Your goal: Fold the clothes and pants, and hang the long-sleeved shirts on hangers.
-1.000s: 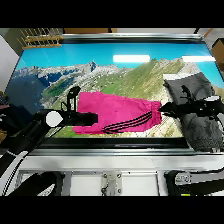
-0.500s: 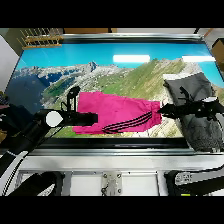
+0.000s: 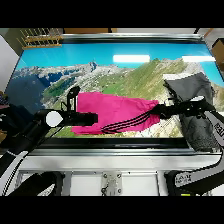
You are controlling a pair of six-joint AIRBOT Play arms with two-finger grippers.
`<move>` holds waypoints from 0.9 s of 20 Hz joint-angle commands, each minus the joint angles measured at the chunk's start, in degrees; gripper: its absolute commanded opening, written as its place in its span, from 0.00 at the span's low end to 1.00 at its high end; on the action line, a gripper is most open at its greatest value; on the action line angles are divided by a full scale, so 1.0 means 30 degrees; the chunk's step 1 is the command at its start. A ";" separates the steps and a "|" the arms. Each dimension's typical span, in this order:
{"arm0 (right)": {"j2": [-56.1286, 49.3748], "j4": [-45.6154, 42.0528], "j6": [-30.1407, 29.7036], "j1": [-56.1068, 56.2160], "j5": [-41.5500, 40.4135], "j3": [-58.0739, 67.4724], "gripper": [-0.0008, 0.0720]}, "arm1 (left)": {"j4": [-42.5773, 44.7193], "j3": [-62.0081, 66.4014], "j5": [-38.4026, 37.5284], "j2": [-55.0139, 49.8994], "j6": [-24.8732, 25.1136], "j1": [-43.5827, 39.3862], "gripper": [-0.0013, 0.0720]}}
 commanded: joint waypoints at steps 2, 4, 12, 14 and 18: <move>-0.0168 0.0255 0.0022 0.1027 0.0066 -0.0007 0.98 | 0.0007 0.0015 0.0007 -0.0007 0.0029 -0.0015 0.02; -0.0168 0.0255 -0.0015 0.1319 0.0386 -0.0007 0.68 | 0.0015 0.0015 0.0007 -0.0007 0.0029 -0.0015 0.02; 0.1282 -0.1690 0.3242 0.1515 0.0969 0.3745 0.05 | 0.0022 0.0015 0.0058 -0.0015 0.0029 -0.0015 0.02; 0.1326 -0.3730 0.7249 0.1348 0.0539 0.7227 0.05 | 0.0022 0.0022 0.0073 -0.0007 0.0029 -0.0015 0.02; 0.1319 -0.4772 1.2240 -0.0284 -0.2572 1.3151 0.05 | 0.0058 0.0015 0.0058 -0.0007 0.0029 -0.0015 0.02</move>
